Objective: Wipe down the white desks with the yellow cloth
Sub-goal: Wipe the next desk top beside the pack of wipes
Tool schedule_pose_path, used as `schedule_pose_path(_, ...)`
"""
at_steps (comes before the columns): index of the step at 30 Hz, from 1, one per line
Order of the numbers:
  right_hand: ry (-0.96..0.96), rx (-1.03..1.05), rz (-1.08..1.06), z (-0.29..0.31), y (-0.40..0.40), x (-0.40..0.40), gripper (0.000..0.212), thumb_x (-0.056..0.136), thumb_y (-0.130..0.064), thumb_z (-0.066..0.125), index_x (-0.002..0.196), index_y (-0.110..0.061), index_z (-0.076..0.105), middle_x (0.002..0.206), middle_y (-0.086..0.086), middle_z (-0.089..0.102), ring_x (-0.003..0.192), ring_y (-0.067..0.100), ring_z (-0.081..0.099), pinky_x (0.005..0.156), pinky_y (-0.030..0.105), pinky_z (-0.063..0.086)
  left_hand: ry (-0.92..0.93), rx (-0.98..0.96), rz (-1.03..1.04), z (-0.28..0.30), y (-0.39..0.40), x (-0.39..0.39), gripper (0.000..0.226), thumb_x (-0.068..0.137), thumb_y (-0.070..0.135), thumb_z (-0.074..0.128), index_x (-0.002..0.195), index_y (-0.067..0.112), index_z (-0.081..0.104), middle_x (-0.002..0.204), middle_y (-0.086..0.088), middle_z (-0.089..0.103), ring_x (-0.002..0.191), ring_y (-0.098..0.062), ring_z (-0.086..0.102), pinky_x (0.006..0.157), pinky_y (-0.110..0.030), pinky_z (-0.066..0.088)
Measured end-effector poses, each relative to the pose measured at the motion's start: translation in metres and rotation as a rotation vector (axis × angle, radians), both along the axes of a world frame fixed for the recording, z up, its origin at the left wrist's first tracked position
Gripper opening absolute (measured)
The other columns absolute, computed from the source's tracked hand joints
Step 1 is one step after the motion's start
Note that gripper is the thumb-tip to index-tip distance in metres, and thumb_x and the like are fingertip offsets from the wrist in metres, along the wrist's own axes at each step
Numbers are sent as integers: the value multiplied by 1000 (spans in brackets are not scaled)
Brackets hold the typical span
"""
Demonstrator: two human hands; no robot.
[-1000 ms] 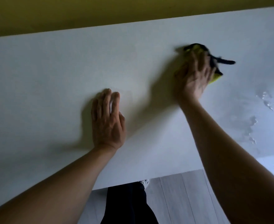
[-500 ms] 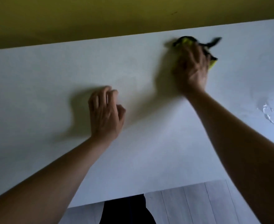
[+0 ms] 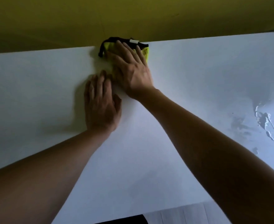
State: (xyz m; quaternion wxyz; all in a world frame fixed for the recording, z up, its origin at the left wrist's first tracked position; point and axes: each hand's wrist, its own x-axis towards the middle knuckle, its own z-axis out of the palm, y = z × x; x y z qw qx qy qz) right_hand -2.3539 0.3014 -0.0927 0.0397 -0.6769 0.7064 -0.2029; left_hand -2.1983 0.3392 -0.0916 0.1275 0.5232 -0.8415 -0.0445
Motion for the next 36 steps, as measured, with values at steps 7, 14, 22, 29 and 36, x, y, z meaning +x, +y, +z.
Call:
schedule_pose_path(7,35,-129,-615,-1,32,-143,48,89,-25,47,134,-33,63,149,8,53,137,31,47,116,44,31,17,37,0,7,-1,-6,63,98,25,42,158,7,39,167,-15,34,155,-36,27,129,-48,17)
schedule_pose_path(14,79,-84,-881,10,39,-149,48,89,-26,51,134,-38,62,148,1,54,136,25,47,112,41,32,-2,42,-5,4,-1,-5,63,98,23,43,158,6,37,168,-16,31,156,-38,26,129,-50,16)
schedule_pose_path(22,-52,-16,-114,6,28,19,48,100,-38,51,146,-23,54,159,10,41,149,25,34,124,48,19,23,-20,-10,-4,0,0,55,107,31,42,155,4,42,162,-19,41,149,-41,37,126,-52,24)
schedule_pose_path(29,-93,-51,-610,5,112,-120,50,92,-31,49,141,-23,59,154,13,45,145,34,38,120,48,25,50,1,-27,-1,2,-3,57,98,20,44,154,6,42,164,-17,38,151,-39,33,128,-49,17)
schedule_pose_path(36,-140,-158,-558,13,148,-47,49,84,-18,54,132,-14,66,145,18,54,140,37,45,117,51,27,31,-19,-30,0,4,-5,56,99,22,38,153,7,41,164,-17,36,151,-39,32,127,-46,16)
